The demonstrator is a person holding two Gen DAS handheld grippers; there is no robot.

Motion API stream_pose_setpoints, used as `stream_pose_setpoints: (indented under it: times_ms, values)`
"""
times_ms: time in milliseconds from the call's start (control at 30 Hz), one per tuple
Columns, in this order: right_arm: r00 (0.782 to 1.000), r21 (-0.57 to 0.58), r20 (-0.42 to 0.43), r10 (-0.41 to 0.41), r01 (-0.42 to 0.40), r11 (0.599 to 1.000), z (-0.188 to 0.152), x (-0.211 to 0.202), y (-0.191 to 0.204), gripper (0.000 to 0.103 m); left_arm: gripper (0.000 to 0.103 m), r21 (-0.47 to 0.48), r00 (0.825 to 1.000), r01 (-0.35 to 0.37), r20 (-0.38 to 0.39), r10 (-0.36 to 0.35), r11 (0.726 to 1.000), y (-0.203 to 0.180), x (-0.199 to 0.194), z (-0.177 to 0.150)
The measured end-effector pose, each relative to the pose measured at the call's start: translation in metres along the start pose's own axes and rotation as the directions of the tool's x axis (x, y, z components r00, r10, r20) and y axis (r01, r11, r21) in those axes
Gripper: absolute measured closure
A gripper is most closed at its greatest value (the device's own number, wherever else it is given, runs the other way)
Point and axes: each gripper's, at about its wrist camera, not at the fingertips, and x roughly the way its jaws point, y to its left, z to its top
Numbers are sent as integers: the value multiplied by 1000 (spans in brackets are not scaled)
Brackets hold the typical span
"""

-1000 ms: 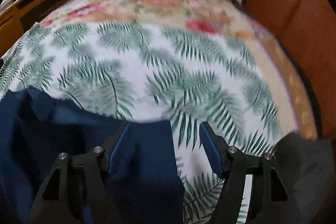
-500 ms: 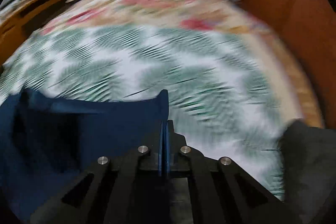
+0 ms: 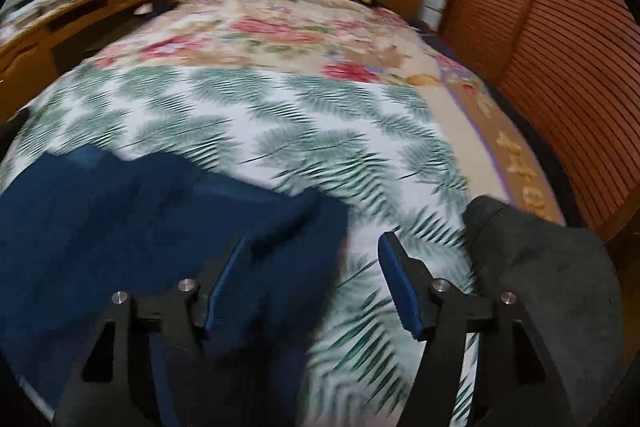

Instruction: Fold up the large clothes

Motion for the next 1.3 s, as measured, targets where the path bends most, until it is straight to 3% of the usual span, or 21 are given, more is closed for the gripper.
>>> stream_pose_setpoints:
  times_ms: [233, 467, 567, 633, 767, 967, 1100, 1300]
  values:
    - [977, -70, 13, 212, -210, 975, -53, -26, 68, 36, 35, 9, 1000, 23, 1, -23, 1000, -23, -20, -15]
    - [937, -114, 4, 350, -347, 931, -65, -16, 110, 37, 35, -4, 999, -17, -31, 17, 1000, -37, -39, -26]
    - [946, -142, -48, 320, -324, 936, -78, 0, 119, 37, 35, -10, 998, -51, -46, 51, 999, -42, -47, -28]
    - [938, -140, -89, 336, -346, 928, -90, 14, 119, 37, 35, -25, 996, -74, -56, 72, 997, -41, -54, -31]
    - [935, -141, -63, 348, -353, 925, -96, 12, 113, 37, 35, -42, 989, -134, -75, 131, 990, -37, -67, -36]
    - [954, -186, 13, 299, -291, 938, -85, -16, 117, 37, 35, -66, 977, -202, -79, 197, 977, -29, -91, -41]
    - [941, -187, 35, 336, -324, 927, -76, -25, 126, 37, 35, -68, 968, -238, -91, 232, 969, -22, -100, -46]
    - [920, -199, 8, 391, -382, 903, -88, -24, 143, 37, 35, -88, 958, -273, -112, 263, 958, -19, -113, -55]
